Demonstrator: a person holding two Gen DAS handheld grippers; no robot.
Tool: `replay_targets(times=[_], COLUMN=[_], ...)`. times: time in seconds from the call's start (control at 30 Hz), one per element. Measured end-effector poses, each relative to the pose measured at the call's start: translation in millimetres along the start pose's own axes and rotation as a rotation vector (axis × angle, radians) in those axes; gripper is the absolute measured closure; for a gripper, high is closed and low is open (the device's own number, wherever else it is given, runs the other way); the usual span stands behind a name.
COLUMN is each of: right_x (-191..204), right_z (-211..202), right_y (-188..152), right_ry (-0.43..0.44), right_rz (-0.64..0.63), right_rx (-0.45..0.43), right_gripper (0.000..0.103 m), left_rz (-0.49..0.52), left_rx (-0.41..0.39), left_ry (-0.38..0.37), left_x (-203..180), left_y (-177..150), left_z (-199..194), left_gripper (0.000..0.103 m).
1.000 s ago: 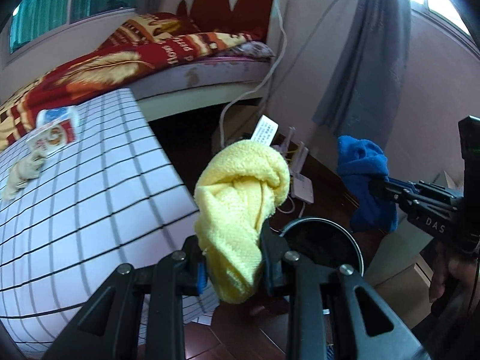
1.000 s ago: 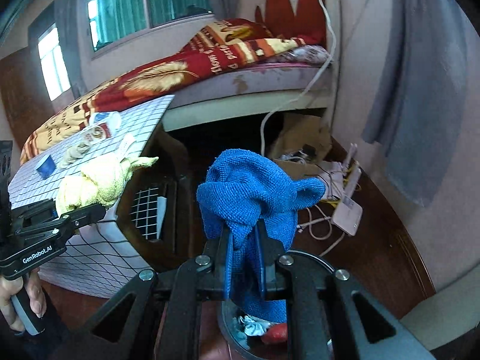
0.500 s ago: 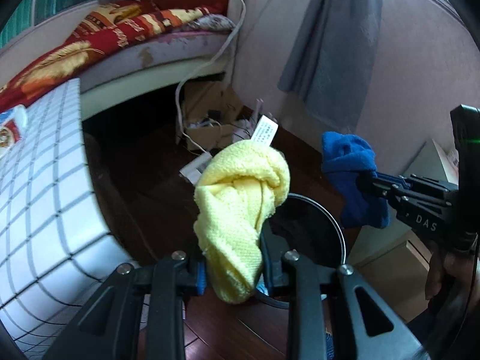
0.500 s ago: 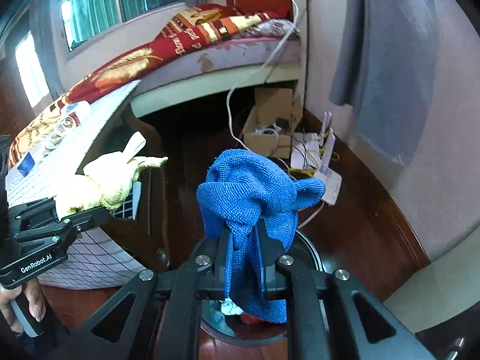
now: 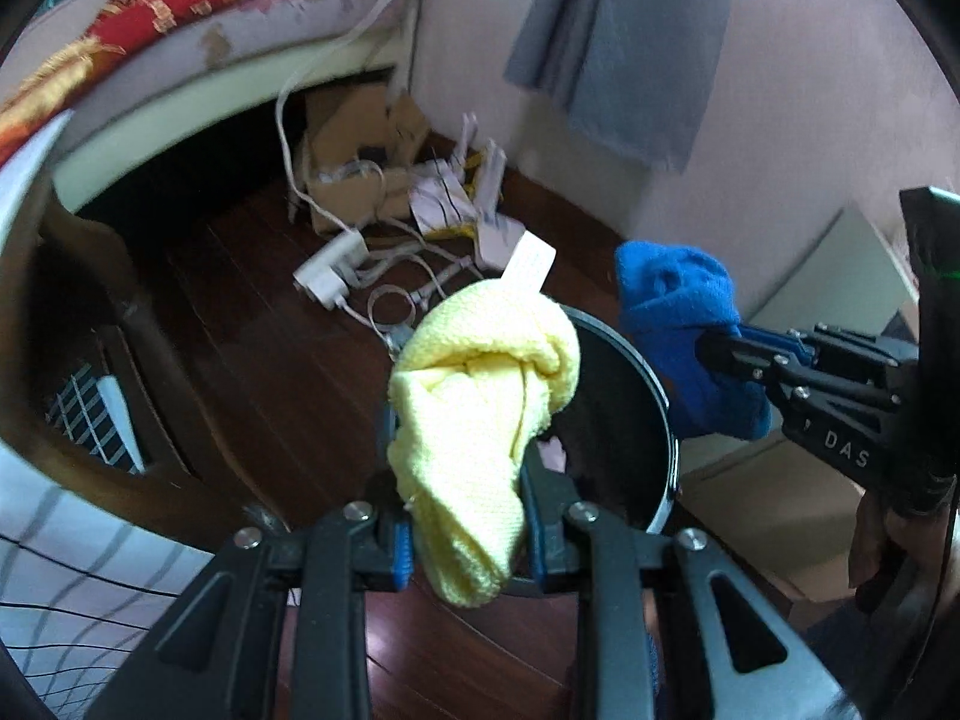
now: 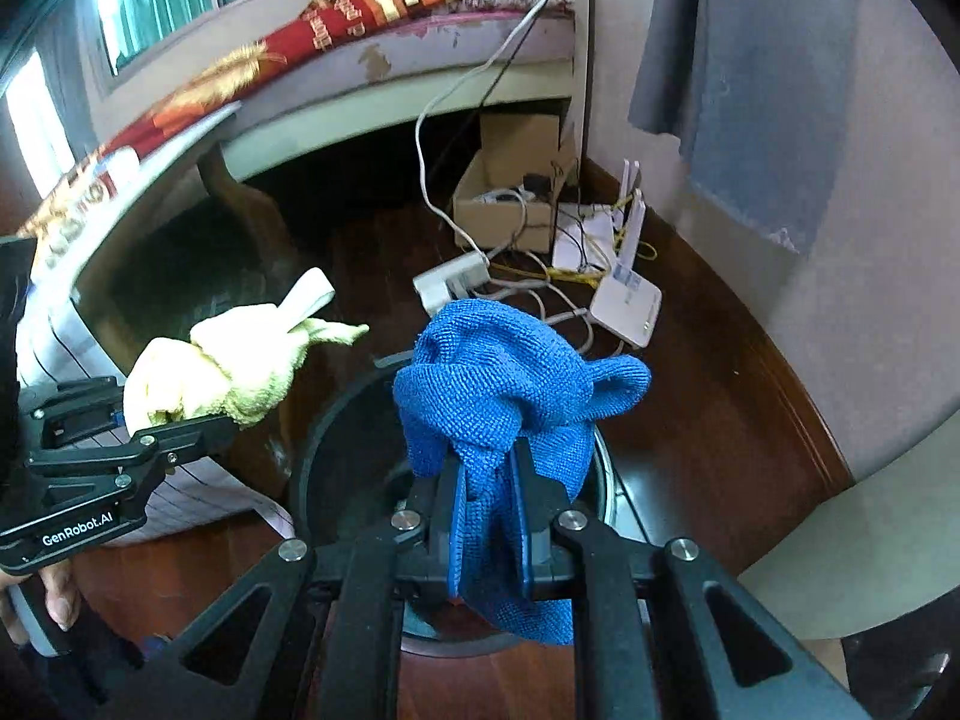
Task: Collect trash
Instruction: 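Carry the yellow and blue towels over the black bin with both tools, then open both tools to drop the towels into the bin, then move both tools back toward the table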
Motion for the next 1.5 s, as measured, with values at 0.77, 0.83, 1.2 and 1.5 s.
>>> replay_targets(times=[0.77,0.83,1.2,1.5], right_x=[-0.9,-8.4,-10.7,21.5], right_z=[82.5,83.3,68.9,32.3], right_y=[-52.7,-52.3,-35.5,-14.7], right_ry=[-0.08,-0.12,-0.147,-0.097], right_rz=[-0.16,-0.15,-0.111,-0.132], right_rx=[0.186,0.194,0.152,0.062], right_gripper=[0.013,0.013,0.0,0.0], left_rz=[-0.087,-0.102,-0.1,-0.102], left_rx=[0.152,0.146,0.083,-0.007], left_ry=[-0.088,-0.029,0.083,0.136], left_x=[2.3,14.0,33.6,39.4], left_y=[-31.3,-33.3,-31.6,-20.9], left_z=[64.6,61.1,33.4,-14.8], left_gripper=[0.015,0.013,0.009,0.009])
Point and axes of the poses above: each gripper's, at about its wrist camera, not at the fingertips, and z roughly the way its jaws point, x to its left, y to its top, the point moved 7 cm from there along z, roughly the way its jaws point, and after that the axes turned 9 degrees about z, right-handed, at the moved point
